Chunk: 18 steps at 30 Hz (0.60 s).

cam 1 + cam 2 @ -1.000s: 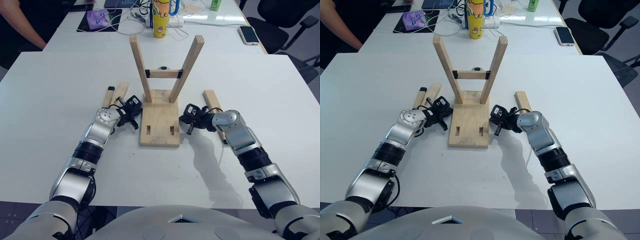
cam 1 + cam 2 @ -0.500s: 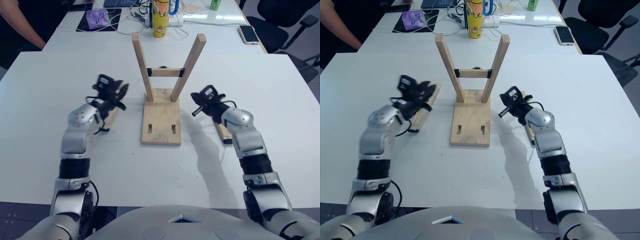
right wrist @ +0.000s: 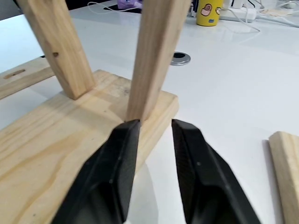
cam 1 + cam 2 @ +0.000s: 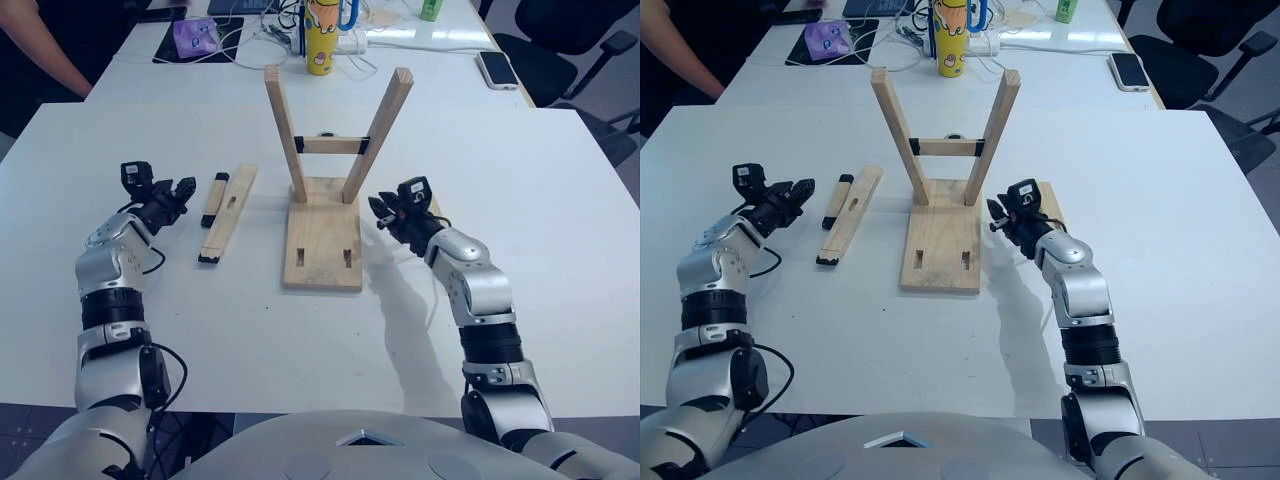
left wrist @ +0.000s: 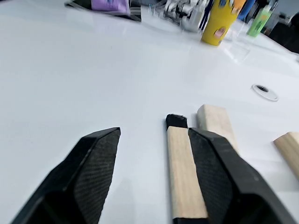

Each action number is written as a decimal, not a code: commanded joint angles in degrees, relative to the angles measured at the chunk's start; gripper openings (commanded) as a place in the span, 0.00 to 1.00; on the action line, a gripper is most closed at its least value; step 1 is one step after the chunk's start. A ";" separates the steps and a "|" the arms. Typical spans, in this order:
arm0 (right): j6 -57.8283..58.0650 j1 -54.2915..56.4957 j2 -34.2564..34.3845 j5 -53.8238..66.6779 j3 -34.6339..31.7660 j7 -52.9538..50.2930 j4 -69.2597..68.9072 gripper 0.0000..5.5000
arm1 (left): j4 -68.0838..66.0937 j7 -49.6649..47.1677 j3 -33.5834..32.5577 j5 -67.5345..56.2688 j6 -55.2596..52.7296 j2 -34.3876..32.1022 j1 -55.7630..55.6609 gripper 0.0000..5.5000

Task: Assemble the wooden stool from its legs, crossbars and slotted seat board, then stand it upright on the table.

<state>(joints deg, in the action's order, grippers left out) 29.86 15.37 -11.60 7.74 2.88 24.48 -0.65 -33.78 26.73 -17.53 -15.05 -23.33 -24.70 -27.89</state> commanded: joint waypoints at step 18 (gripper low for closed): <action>1.51 -0.96 1.65 0.75 3.68 0.03 -0.63 0.24 | -12.91 6.48 4.85 1.23 2.15 0.42 -5.68 0.49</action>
<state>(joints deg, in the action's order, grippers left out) 30.78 14.94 -10.19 8.27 6.06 24.80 -1.51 -45.79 32.30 -13.38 -13.57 -20.75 -24.90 -32.16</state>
